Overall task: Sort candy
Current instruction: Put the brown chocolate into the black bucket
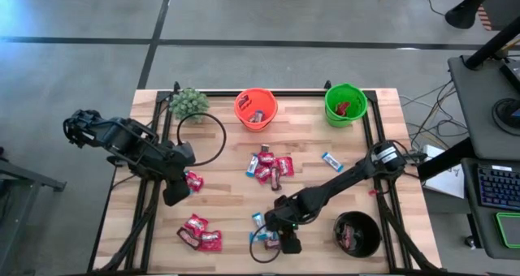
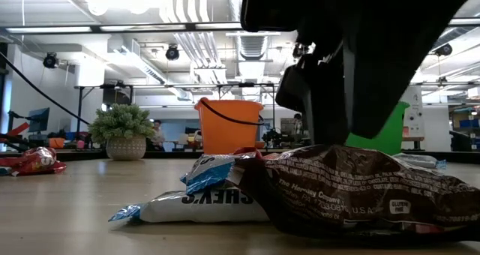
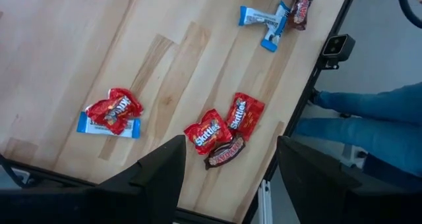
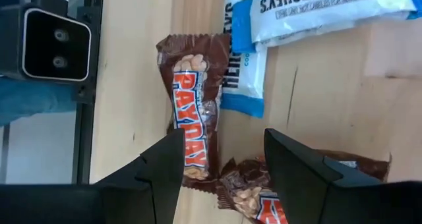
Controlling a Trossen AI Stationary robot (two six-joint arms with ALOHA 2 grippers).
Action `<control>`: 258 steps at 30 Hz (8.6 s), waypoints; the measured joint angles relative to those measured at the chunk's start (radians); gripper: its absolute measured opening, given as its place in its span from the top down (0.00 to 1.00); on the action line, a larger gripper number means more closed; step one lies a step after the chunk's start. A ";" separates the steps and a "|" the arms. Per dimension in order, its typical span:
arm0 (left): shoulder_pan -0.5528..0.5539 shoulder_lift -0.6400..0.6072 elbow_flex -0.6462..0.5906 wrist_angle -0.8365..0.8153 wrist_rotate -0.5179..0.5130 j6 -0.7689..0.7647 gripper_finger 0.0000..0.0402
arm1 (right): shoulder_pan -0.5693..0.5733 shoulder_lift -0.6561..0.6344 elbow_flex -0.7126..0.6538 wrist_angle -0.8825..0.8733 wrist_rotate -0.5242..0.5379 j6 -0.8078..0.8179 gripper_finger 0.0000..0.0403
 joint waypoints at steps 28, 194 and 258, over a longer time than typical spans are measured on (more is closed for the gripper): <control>0.000 0.000 0.000 0.000 0.000 -0.009 0.45 | 0.036 0.052 -0.080 0.202 0.005 0.045 0.51; 0.000 0.006 -0.050 0.000 0.034 0.293 0.45 | 0.224 -0.377 0.237 -1.091 0.378 1.003 0.64; 0.045 0.118 -0.161 0.233 0.239 0.678 0.46 | 0.180 -0.376 0.247 -1.072 0.579 1.001 0.57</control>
